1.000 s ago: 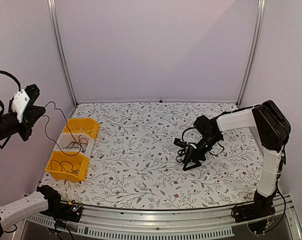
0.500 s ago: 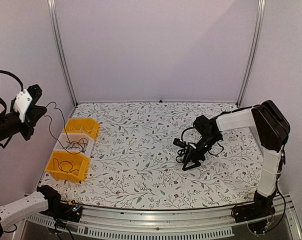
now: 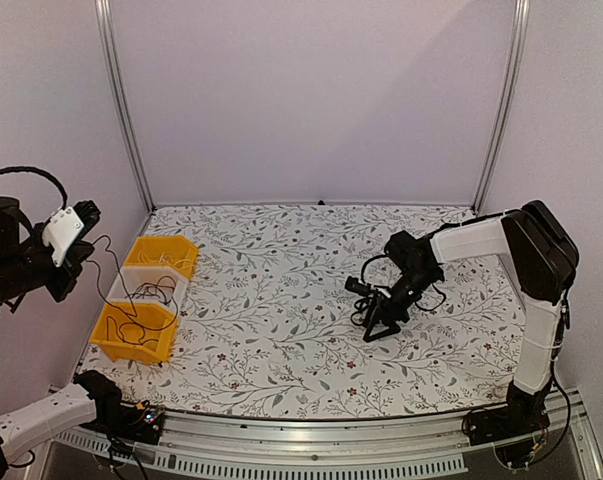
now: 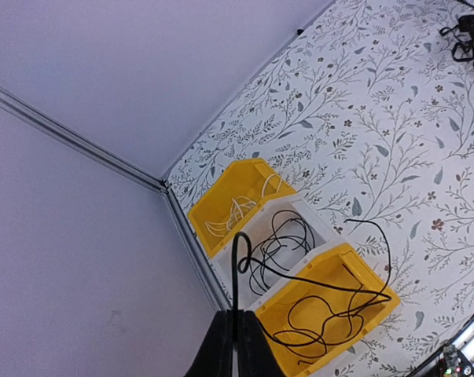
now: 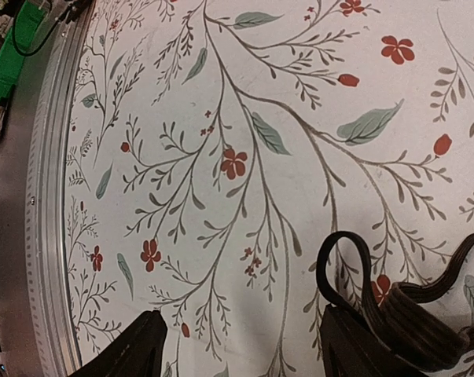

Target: Untangle the cables

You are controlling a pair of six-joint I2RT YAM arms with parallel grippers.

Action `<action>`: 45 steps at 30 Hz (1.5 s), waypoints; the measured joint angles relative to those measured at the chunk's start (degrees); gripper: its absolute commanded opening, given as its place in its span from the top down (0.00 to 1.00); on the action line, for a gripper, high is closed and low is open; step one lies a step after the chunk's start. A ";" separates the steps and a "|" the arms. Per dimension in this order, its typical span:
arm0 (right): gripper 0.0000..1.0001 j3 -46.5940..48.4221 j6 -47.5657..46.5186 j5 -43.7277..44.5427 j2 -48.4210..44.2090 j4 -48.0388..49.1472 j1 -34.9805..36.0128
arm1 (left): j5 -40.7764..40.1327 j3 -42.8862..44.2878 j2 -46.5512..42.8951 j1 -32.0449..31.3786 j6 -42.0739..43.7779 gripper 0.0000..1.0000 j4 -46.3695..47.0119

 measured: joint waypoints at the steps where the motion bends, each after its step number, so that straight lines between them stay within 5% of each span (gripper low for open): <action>1: 0.28 0.00 -0.02 0.00 0.02 0.02 0.07 | -0.74 -0.46 -0.26 0.00 0.07 1.00 -0.35; 23: 0.28 0.52 -0.17 0.04 0.44 0.00 0.85 | -15.47 -20.22 -4.37 0.00 0.39 1.00 -2.82; 45: 0.28 0.52 -0.20 0.68 0.46 0.02 0.85 | -14.78 -43.65 -5.42 0.02 -1.55 0.99 10.08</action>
